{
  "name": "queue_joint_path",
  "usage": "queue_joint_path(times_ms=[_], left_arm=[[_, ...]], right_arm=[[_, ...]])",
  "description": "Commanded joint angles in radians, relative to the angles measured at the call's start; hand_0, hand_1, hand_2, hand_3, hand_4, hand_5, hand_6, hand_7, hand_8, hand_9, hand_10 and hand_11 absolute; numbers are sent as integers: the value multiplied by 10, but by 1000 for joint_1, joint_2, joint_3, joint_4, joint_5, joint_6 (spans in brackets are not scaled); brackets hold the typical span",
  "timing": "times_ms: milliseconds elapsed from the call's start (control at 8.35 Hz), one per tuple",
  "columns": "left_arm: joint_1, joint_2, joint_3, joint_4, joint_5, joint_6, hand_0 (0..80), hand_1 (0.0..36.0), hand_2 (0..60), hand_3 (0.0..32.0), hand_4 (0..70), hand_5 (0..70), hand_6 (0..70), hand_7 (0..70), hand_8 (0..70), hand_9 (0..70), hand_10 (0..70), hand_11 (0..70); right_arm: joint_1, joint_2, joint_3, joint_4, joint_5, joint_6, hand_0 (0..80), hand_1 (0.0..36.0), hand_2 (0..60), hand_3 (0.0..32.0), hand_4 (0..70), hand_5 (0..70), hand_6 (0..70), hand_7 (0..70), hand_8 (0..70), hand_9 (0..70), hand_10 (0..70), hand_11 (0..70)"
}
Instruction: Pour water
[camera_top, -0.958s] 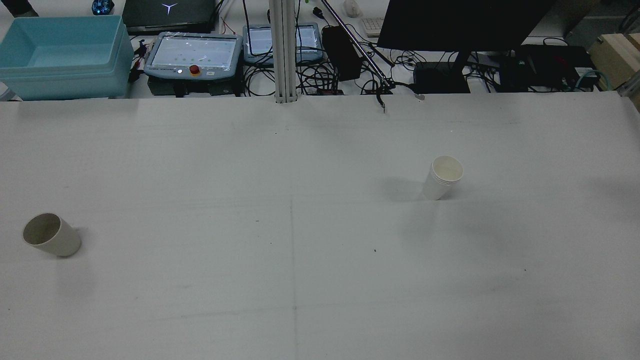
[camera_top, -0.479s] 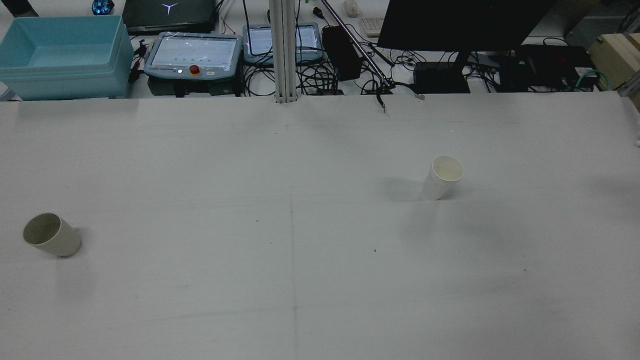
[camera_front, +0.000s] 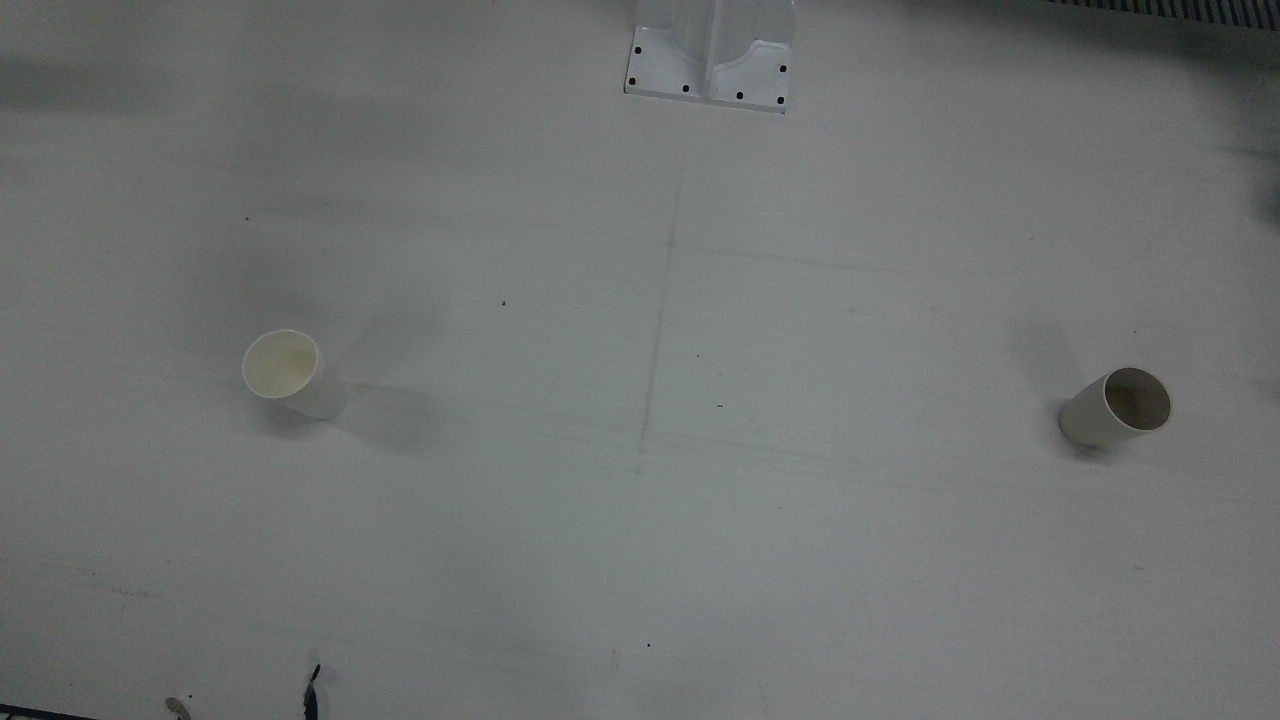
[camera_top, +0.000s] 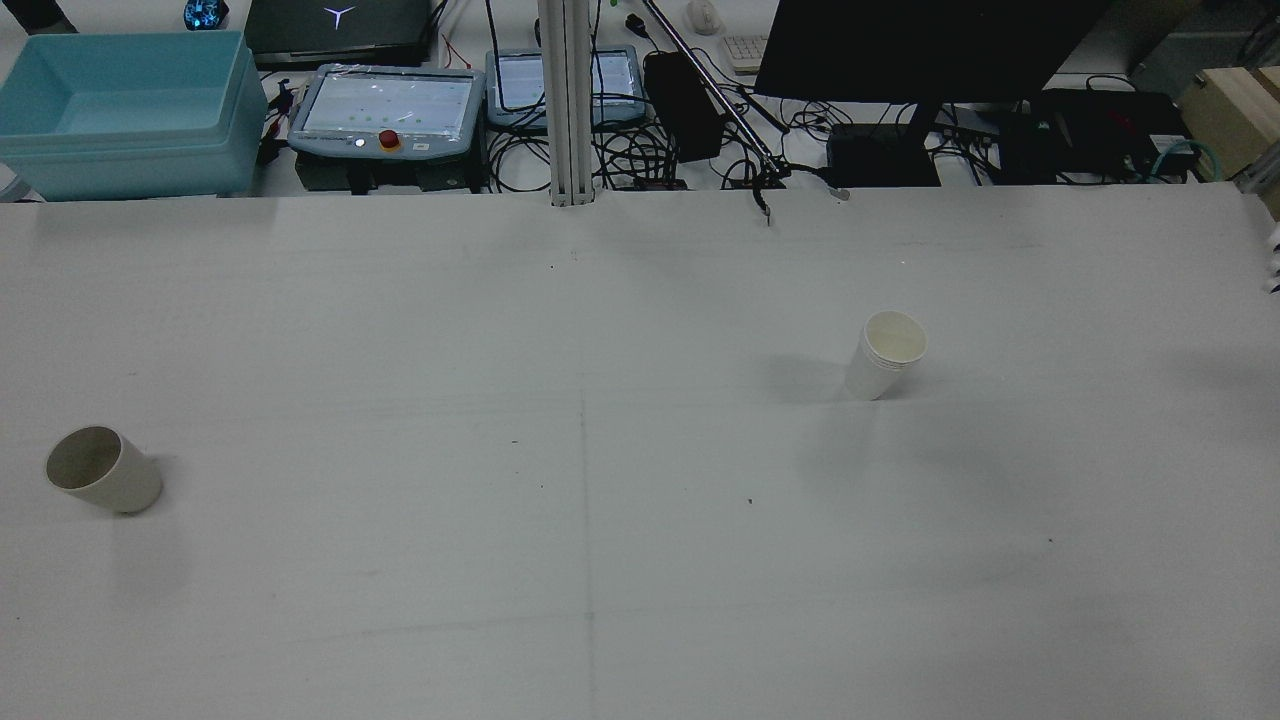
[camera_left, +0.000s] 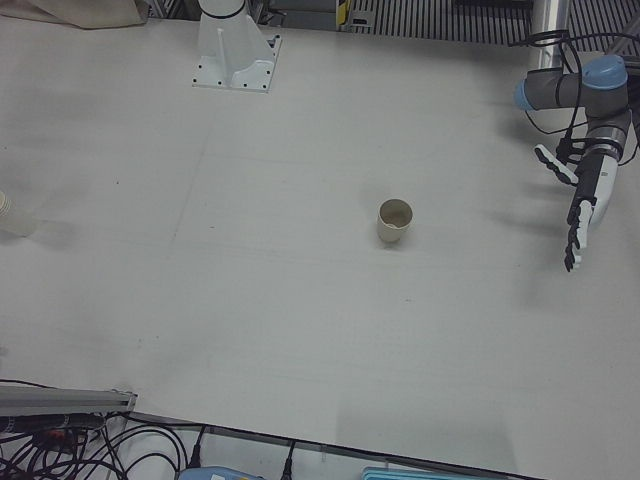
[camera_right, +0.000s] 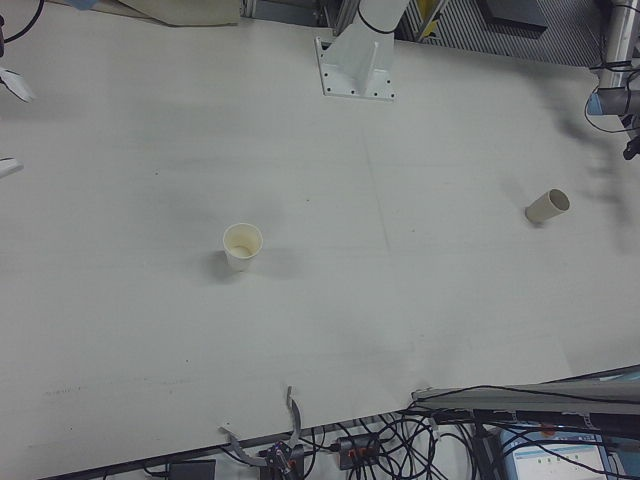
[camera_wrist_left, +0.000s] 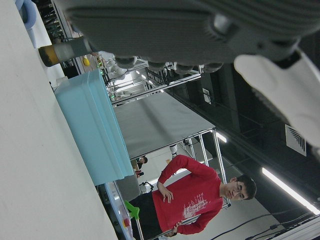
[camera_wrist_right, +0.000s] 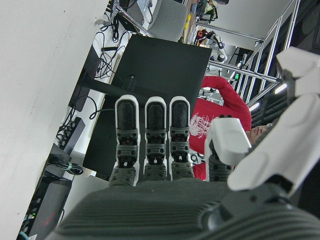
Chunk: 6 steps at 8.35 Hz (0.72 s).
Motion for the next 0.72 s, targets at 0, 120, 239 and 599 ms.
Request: queue_joint_path(times_ms=[0,120,239,599], left_arm=[[32,5,-4,-2,32,113,385,59,58,58,37,0,0,0,0,0,0,0],[38,3,-7,0,141,73,389,65,67,50,43,0,0,17,0,0,0,0],[39,3,-19,11,197,43,396,74,79,56,41,0,0,36,0,0,0,0],[41,5,-196,211,301,89,395,86,118,46,33,0,0,30,0,0,0,0]], right_arm=[[-2,-2,2,8,2,6,378,39,319,0,610,700,351,417,318,440,304,429],[-2,-2,2,8,2,11,378,40,311,0,592,688,340,401,300,418,294,416],[-3,-2,2,8,0,19,379,41,308,0,585,679,335,397,290,407,285,404],[1,2,1,11,2,32,379,41,310,0,580,667,335,398,289,405,285,405]])
